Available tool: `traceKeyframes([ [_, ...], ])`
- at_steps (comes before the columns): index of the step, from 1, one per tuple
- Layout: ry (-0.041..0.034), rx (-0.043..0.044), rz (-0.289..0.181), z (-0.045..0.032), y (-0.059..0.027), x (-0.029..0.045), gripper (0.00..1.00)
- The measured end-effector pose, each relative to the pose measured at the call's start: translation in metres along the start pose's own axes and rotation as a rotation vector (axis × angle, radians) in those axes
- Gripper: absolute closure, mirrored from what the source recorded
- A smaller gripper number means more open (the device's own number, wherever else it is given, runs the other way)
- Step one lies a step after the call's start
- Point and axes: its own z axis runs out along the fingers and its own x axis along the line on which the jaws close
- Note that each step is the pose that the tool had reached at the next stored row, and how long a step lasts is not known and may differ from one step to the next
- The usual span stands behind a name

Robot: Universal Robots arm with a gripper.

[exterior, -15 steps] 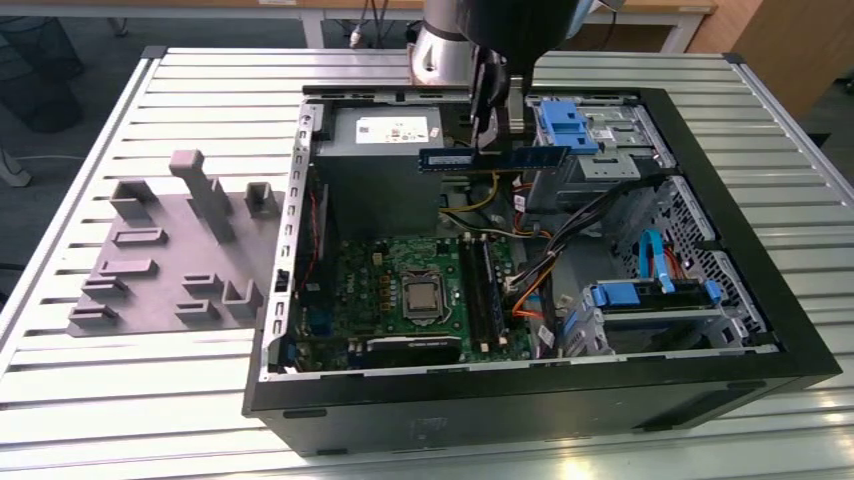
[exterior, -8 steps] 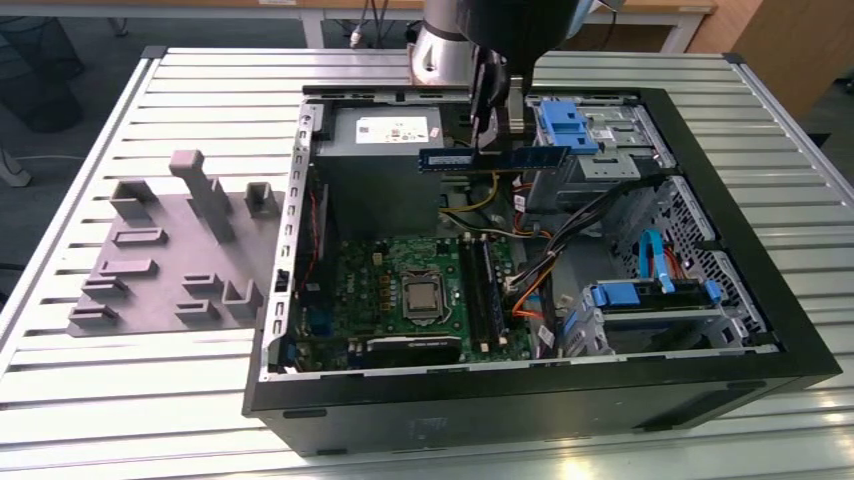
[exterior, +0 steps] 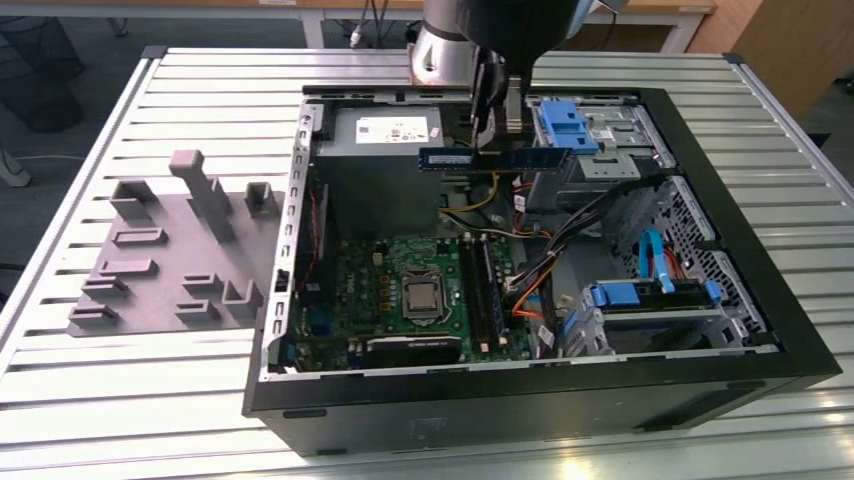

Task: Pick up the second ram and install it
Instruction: 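Insert the second ram into the second slot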

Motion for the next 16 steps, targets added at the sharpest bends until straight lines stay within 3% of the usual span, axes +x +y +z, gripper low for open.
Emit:
traceKeyframes([
  [16, -0.0027, 0.0037, 0.281, 0.0028, 0.0, 0.0001, 0.86],
])
